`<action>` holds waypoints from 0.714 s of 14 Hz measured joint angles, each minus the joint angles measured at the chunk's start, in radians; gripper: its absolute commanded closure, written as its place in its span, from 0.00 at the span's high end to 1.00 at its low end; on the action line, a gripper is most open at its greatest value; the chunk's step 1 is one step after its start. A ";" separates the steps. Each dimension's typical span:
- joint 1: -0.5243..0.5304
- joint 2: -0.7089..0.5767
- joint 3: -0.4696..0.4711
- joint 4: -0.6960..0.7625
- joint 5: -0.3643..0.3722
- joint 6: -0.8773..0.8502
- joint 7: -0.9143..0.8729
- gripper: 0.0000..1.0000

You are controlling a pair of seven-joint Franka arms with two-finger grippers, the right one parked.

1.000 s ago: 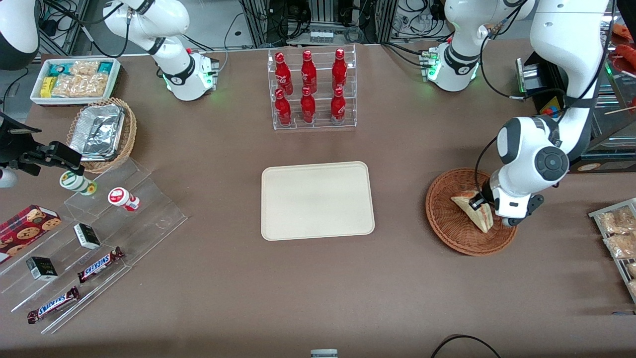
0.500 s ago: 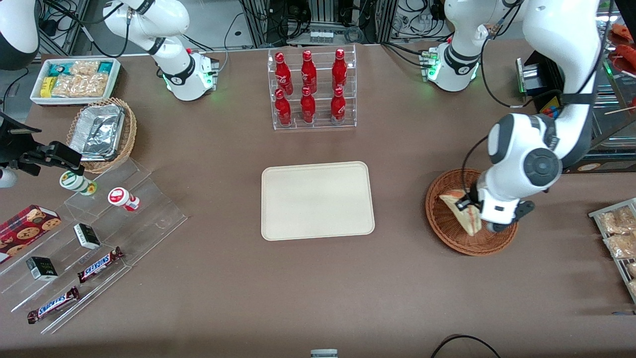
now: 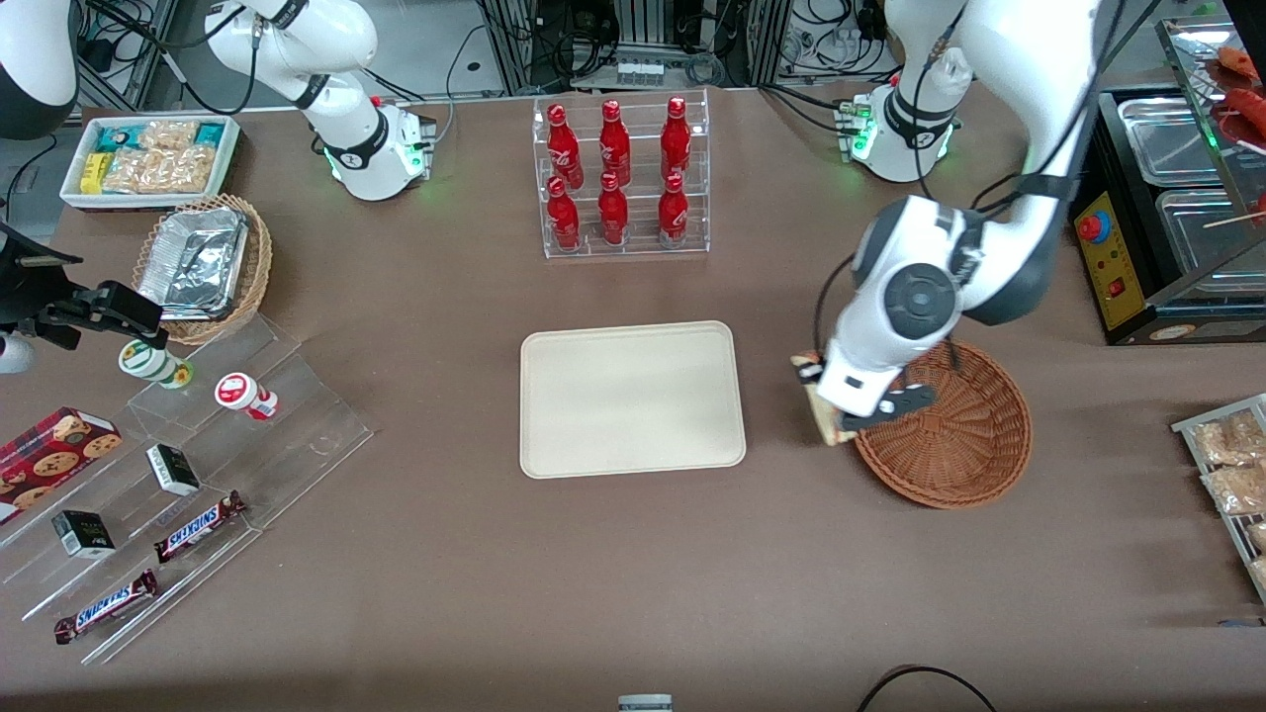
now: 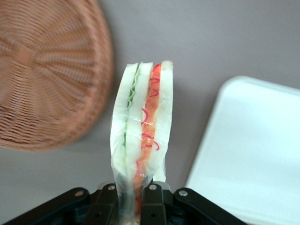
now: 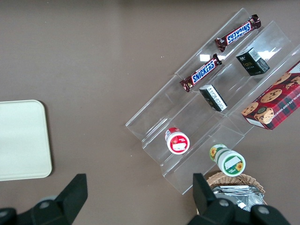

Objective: Place sandwich from basket to tray
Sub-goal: 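Carry the sandwich with the left gripper over the cream tray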

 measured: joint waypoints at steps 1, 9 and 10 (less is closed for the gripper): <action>-0.030 0.022 -0.001 0.022 -0.004 0.000 -0.001 0.00; -0.223 0.247 -0.006 0.274 -0.006 0.001 -0.001 0.00; -0.237 0.278 -0.011 0.308 -0.006 0.001 -0.002 0.00</action>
